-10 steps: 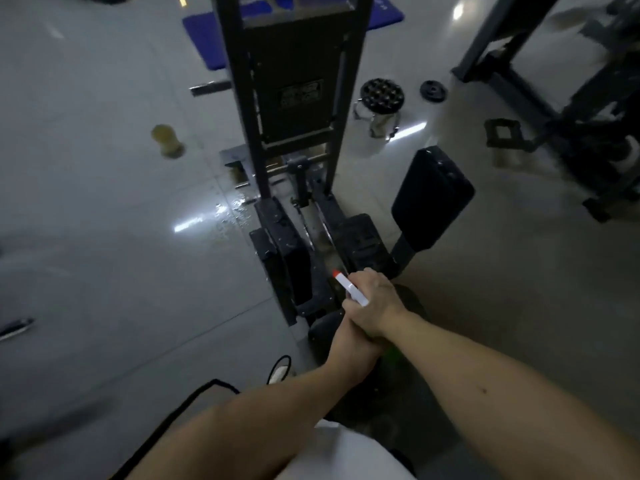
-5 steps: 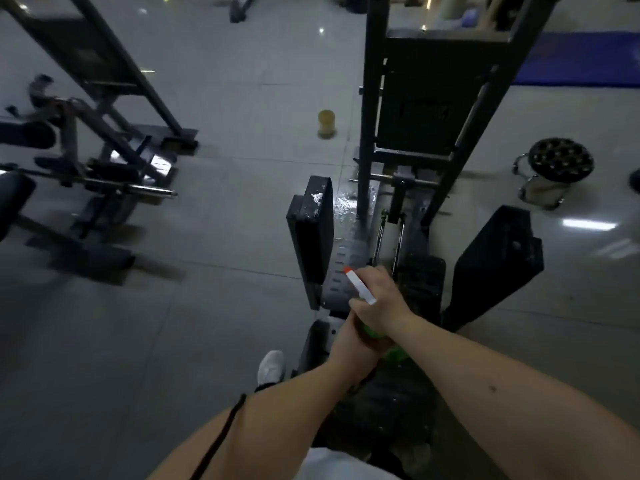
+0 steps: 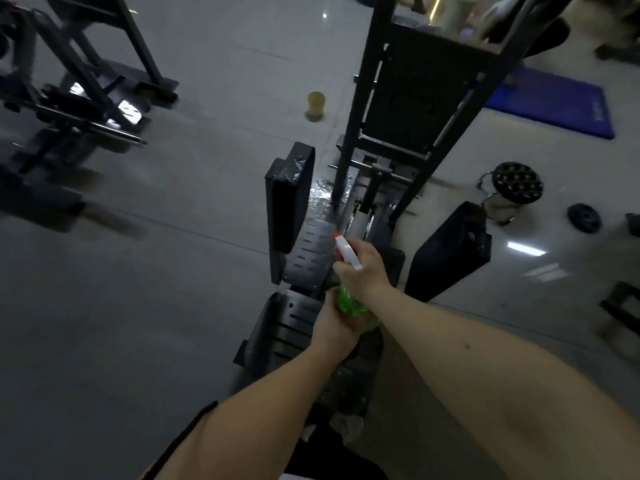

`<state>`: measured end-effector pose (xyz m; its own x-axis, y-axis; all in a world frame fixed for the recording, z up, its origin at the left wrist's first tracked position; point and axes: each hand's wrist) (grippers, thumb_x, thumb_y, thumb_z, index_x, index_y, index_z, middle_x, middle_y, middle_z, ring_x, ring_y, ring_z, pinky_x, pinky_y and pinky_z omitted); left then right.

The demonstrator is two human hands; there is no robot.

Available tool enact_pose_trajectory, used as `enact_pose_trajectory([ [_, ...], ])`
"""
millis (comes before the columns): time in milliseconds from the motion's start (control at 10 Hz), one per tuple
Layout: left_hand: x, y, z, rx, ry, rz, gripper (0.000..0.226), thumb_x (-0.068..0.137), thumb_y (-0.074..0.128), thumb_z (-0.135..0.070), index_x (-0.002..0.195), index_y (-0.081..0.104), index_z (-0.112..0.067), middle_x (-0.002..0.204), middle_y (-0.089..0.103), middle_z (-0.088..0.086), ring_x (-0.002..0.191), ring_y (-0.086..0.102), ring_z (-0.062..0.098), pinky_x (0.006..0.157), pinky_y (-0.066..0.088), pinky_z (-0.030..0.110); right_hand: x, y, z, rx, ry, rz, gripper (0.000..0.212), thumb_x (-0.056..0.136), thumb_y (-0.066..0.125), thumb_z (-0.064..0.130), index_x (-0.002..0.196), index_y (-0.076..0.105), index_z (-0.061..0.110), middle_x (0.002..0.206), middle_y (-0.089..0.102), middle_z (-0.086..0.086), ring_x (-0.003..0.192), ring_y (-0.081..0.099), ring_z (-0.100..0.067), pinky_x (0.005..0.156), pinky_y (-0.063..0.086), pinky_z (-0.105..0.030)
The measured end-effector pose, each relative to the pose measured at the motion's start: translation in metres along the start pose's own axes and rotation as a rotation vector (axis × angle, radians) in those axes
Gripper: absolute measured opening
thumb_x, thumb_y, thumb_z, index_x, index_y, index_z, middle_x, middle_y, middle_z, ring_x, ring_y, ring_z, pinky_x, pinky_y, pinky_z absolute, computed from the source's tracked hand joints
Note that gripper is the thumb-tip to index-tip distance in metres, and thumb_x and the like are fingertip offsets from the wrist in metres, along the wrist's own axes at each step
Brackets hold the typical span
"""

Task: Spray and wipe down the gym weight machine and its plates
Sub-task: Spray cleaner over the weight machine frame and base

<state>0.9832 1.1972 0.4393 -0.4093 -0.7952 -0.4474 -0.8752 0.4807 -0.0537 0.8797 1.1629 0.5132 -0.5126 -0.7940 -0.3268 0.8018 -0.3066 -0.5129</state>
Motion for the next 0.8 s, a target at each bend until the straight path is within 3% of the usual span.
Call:
enact_pose_trajectory([
  [100, -0.001, -0.009, 0.006, 0.333, 0.090, 0.113, 0.056, 0.087, 0.078, -0.029, 0.135, 0.053, -0.015, 0.113, 0.065, -0.003, 0.103, 0.062, 0.013, 0.096, 0.054, 0.035, -0.012, 0.002, 0.001, 0.043, 0.075, -0.079, 0.007, 0.079, 0.059, 0.005, 0.085, 0.061, 0.008, 0.074, 0.055, -0.004, 0.067, 0.051, -0.018, 0.062, 0.042, -0.033],
  [200, -0.005, -0.014, 0.002, 0.309, 0.062, 0.118, 0.064, 0.078, 0.082, -0.036, 0.133, 0.053, -0.020, 0.115, 0.066, -0.004, 0.104, 0.064, 0.015, 0.093, 0.053, 0.031, -0.019, 0.002, 0.002, 0.075, 0.091, -0.085, 0.013, 0.081, 0.061, 0.003, 0.093, 0.063, 0.007, 0.077, 0.057, -0.003, 0.070, 0.053, -0.020, 0.065, 0.045, -0.033],
  [300, -0.004, -0.007, -0.004, 0.298, -0.011, 0.158, 0.090, 0.064, 0.081, -0.060, 0.139, 0.043, -0.031, 0.126, 0.061, -0.014, 0.116, 0.061, 0.010, 0.100, 0.051, 0.034, -0.015, -0.005, 0.003, 0.059, 0.069, -0.062, 0.015, 0.081, 0.063, 0.004, 0.095, 0.065, 0.011, 0.080, 0.058, -0.003, 0.073, 0.055, -0.020, 0.068, 0.048, -0.035],
  [400, 0.008, 0.012, 0.000, 0.288, -0.053, 0.115, 0.090, 0.065, 0.083, -0.058, 0.140, 0.040, -0.033, 0.127, 0.059, -0.017, 0.118, 0.059, 0.008, 0.101, 0.050, 0.035, 0.000, -0.016, -0.006, 0.064, 0.060, -0.019, 0.014, 0.082, 0.063, 0.005, 0.089, 0.062, 0.018, 0.081, 0.057, -0.003, 0.077, 0.057, -0.024, 0.070, 0.051, -0.039],
  [500, 0.021, 0.039, -0.003, 0.212, -0.056, 0.011, 0.074, 0.074, 0.085, -0.044, 0.136, 0.048, -0.028, 0.122, 0.063, -0.013, 0.115, 0.062, 0.012, 0.099, 0.052, 0.034, 0.026, -0.030, -0.016, 0.086, 0.042, 0.045, 0.025, 0.081, 0.062, 0.005, 0.087, 0.061, 0.030, 0.083, 0.060, -0.004, 0.079, 0.063, -0.028, 0.073, 0.058, -0.045],
  [600, 0.044, 0.067, -0.009, 0.217, 0.002, -0.151, 0.068, 0.076, 0.083, -0.042, 0.135, 0.053, -0.024, 0.120, 0.067, -0.006, 0.110, 0.066, 0.015, 0.096, 0.055, 0.036, 0.063, -0.042, -0.031, 0.127, -0.039, 0.136, 0.038, 0.083, 0.058, -0.001, 0.091, 0.064, 0.036, 0.083, 0.062, 0.000, 0.073, 0.061, -0.017, 0.060, 0.052, -0.027],
  [700, 0.075, 0.085, -0.006, 0.244, 0.011, -0.268, 0.062, 0.079, 0.083, -0.036, 0.134, 0.056, -0.023, 0.121, 0.069, -0.004, 0.110, 0.067, 0.016, 0.096, 0.056, 0.037, 0.103, -0.049, -0.045, 0.103, -0.098, 0.218, 0.028, 0.084, 0.059, 0.002, 0.097, 0.066, 0.025, 0.085, 0.062, -0.004, 0.072, 0.058, -0.015, 0.059, 0.047, -0.021],
  [800, 0.105, 0.103, -0.010, -0.104, -0.017, -0.298, 0.041, 0.102, 0.059, -0.030, 0.139, 0.056, -0.015, 0.133, 0.066, 0.014, 0.119, 0.064, 0.029, 0.099, 0.055, 0.048, 0.142, -0.049, -0.057, 0.074, -0.180, 0.262, 0.023, 0.085, 0.059, 0.001, 0.101, 0.067, 0.017, 0.086, 0.063, -0.008, 0.072, 0.058, -0.016, 0.059, 0.047, -0.022],
])
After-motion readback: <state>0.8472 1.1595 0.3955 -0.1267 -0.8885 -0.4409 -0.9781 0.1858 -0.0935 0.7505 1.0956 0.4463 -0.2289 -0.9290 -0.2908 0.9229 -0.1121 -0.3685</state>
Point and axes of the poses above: each hand's wrist, its own x-axis towards the middle knuckle, its own y-axis out of the palm, z = x × y
